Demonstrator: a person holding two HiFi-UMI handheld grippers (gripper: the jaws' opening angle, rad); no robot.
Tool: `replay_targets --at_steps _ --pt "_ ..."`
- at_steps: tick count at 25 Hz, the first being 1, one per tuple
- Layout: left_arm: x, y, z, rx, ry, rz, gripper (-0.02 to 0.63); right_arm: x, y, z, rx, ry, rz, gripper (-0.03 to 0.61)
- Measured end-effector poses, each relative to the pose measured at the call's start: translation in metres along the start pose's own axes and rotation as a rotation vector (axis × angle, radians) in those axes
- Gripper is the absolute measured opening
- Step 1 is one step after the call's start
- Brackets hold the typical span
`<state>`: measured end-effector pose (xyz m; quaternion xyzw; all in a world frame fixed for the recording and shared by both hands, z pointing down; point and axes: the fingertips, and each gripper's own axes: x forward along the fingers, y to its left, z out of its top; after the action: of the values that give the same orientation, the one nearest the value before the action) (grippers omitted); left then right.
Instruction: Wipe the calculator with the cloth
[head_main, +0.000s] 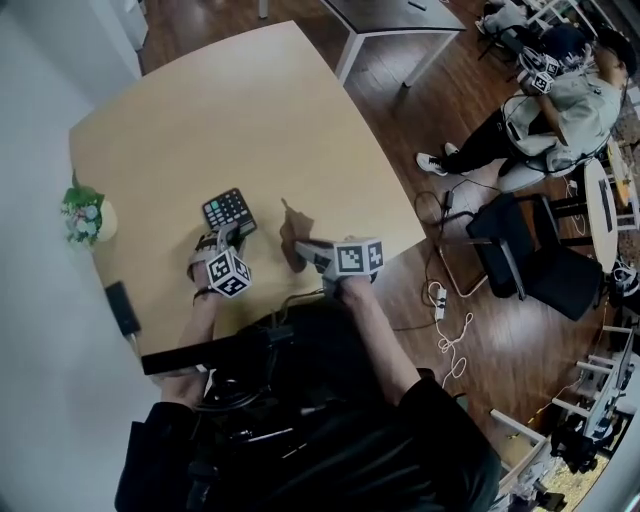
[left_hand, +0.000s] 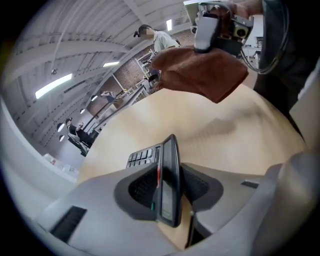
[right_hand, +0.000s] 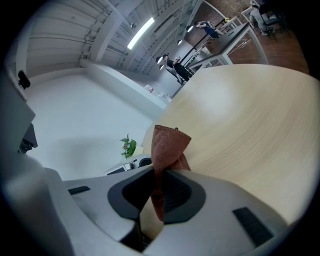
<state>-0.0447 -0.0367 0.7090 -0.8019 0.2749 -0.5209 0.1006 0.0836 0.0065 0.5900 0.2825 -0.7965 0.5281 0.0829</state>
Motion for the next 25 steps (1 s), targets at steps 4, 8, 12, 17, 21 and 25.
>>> replay_targets --at_steps 4,8,12,17,21,25 --pt "-0.012 0.02 0.012 -0.169 -0.086 -0.04 0.137 -0.009 0.014 -0.002 -0.049 -0.032 0.007 0.043" --pt "-0.065 0.106 0.016 -0.838 -0.459 -0.008 0.09 -0.023 0.025 0.01 -0.116 -0.093 -0.013 0.041" --pt "-0.126 0.159 -0.005 -1.671 -1.104 -0.261 0.06 -0.033 0.044 0.022 -0.101 -0.152 0.026 0.041" --pt "-0.168 0.153 -0.015 -1.957 -1.562 -0.469 0.058 -0.022 0.105 0.039 -0.146 -0.138 0.175 0.043" --pt "-0.197 0.139 0.013 -1.885 -1.632 -0.534 0.061 -0.006 0.168 0.062 -0.249 -0.105 0.291 0.043" --pt "-0.23 0.124 0.047 -1.764 -1.668 -0.546 0.063 0.014 0.211 0.069 -0.404 -0.022 0.342 0.043"
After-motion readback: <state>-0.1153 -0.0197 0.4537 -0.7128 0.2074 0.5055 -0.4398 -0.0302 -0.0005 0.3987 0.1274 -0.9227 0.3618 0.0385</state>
